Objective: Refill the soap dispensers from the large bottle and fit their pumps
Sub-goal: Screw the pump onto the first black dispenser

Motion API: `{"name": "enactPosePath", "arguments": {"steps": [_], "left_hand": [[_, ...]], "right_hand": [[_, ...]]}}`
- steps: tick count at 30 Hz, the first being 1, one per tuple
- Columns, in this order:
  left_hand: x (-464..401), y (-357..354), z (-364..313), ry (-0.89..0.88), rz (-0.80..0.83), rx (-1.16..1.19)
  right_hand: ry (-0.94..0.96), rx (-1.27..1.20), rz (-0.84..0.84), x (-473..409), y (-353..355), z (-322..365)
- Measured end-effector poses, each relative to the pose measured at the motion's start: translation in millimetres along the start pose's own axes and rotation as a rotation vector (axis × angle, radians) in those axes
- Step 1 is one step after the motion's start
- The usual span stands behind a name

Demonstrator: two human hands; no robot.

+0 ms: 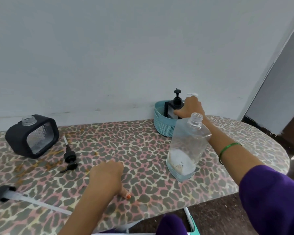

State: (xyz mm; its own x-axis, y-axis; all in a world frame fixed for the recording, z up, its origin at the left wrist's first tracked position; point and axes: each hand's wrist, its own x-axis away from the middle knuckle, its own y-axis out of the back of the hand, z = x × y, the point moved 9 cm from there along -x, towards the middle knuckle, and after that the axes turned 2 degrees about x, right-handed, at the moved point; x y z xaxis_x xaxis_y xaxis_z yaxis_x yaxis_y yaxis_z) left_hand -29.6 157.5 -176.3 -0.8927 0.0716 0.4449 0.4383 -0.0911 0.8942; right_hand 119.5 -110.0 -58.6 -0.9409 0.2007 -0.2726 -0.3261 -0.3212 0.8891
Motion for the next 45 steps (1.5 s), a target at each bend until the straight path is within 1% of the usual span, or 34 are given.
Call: {"name": "enactPosePath", "arguments": {"steps": [4,13,19,22,25,27,29,31,34,35,37,38,39,41,42,43,45], "left_hand": [[-1.8,-0.4,-0.4,0.003,0.005,-0.013],[-3.1,-0.4,0.0,0.003,-0.014,-0.036],[-2.1,2.1,-0.6,0.001,-0.037,-0.035],[-2.5,2.0,-1.3,-0.002,-0.034,-0.035],[-2.3,2.0,-1.1,-0.001,-0.025,-0.023],[-2.3,1.7,-1.0,0.000,-0.019,-0.021],[-2.1,2.1,-1.3,-0.001,-0.020,-0.021],[-1.5,2.1,-1.4,-0.003,-0.019,-0.019],[-0.2,2.0,-2.2,-0.008,-0.020,-0.020],[0.2,2.1,-2.4,-0.008,-0.018,-0.022],[-0.3,2.8,-3.2,-0.007,-0.016,-0.024],[-0.5,3.8,-3.2,-0.005,-0.022,-0.024],[-0.6,5.1,-3.1,-0.004,-0.031,-0.024],[0.0,6.6,-3.4,-0.010,-0.040,-0.026],[0.3,7.0,-3.4,-0.014,-0.043,-0.028],[0.7,7.4,-3.2,-0.016,-0.048,-0.029],[1.7,8.3,-2.3,-0.016,-0.071,-0.027]], "right_hand": [[-0.066,0.036,0.042,-2.8,-13.0,-13.3],[-0.192,0.147,0.017,-14.1,-26.1,-22.0],[-0.207,0.087,-0.032,-13.3,-27.8,-21.6],[-0.216,0.161,-0.015,-12.7,-29.0,-21.6],[-0.234,0.230,-0.040,-12.1,-27.2,-24.9],[-0.245,0.229,-0.066,-10.7,-25.7,-27.4],[-0.212,0.198,-0.091,-10.2,-24.8,-27.2],[-0.147,0.079,-0.116,-6.6,-21.0,-27.8],[-0.061,-0.301,-0.212,14.6,-2.9,-38.5],[-0.060,-0.403,-0.237,28.3,5.6,-42.9],[-0.106,-0.614,-0.219,58.1,15.4,-57.4],[-0.139,-0.757,-0.150,72.3,12.8,-64.2],[-0.158,-0.911,-0.035,86.0,6.1,-67.0],[-0.111,-1.178,0.197,115.7,-5.7,-60.1],[-0.048,-1.245,0.279,129.9,-8.4,-53.8],[0.003,-1.261,0.336,143.1,-10.8,-47.1],[0.058,-1.175,0.348,161.6,-18.2,-38.1]]}}
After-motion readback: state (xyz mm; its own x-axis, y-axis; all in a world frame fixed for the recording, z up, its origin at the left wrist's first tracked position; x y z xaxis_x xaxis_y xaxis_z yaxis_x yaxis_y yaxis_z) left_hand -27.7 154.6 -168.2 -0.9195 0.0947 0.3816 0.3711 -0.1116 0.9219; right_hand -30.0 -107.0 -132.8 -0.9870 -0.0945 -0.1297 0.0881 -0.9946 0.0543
